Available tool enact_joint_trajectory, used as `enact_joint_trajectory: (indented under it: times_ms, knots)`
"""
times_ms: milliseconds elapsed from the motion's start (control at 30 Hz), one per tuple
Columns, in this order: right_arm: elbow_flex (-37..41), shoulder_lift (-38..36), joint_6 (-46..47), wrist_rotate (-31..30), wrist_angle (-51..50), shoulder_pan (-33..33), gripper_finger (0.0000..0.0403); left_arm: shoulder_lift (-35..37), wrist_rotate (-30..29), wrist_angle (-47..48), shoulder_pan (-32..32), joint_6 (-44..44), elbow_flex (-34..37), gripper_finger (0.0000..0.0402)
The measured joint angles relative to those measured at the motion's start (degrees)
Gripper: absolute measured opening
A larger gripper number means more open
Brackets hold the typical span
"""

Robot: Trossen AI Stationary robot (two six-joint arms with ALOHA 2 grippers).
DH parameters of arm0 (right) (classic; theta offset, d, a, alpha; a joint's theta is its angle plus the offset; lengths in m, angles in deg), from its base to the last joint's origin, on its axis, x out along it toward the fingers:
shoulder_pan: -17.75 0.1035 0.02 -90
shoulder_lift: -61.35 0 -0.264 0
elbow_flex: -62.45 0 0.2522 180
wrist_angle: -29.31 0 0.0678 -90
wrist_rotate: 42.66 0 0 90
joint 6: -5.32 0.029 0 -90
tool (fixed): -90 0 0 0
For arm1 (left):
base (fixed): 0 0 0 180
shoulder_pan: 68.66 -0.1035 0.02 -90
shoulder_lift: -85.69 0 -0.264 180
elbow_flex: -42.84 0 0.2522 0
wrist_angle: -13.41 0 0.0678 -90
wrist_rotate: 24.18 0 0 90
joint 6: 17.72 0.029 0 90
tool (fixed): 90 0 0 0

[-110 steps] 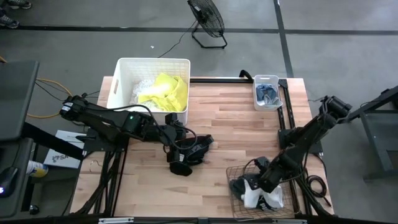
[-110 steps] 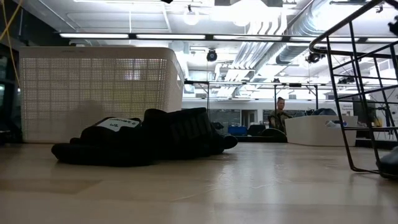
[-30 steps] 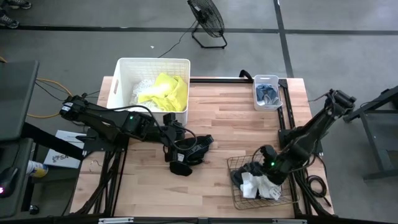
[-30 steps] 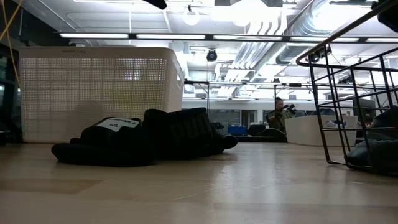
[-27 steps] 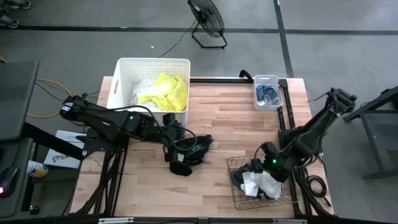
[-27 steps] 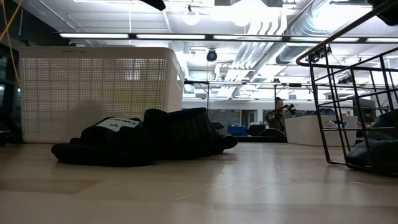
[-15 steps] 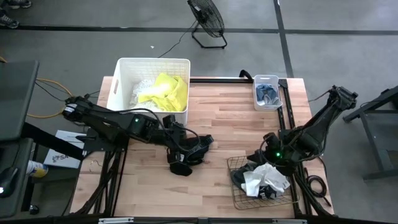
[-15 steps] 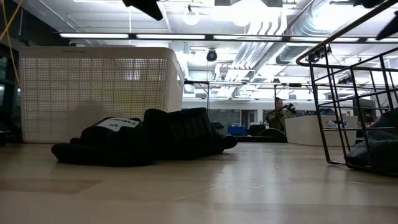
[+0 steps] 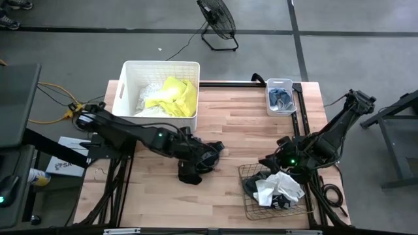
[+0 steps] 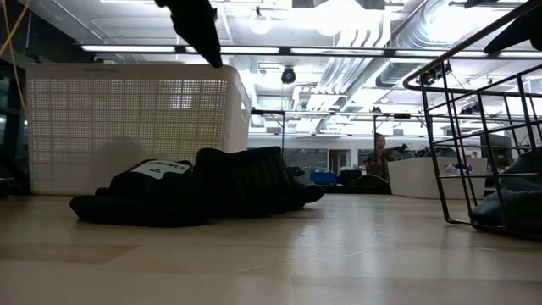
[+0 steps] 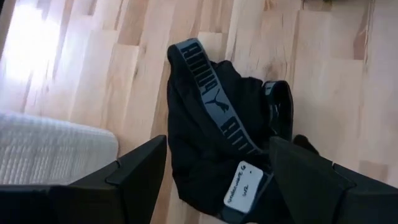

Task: Pick & Place Cloths
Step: Put the black underwear into the wire basket

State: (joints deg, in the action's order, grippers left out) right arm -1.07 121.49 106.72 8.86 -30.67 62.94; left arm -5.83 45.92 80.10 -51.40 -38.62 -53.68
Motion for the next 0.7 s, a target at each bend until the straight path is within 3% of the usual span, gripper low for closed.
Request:
enact_joint_trajectory:
  times_ms: [500,700]
  knots:
    - [0.0,0.0,-5.9,4.0,0.0,0.1,0.0250,-10.1,8.4,-2.7,0.0,24.8,0.0,0.0275]
    - [0.0,0.0,-7.2,5.1,0.1,0.1,0.0250,-13.6,8.9,-5.4,0.0,26.6,-0.1,0.0275]
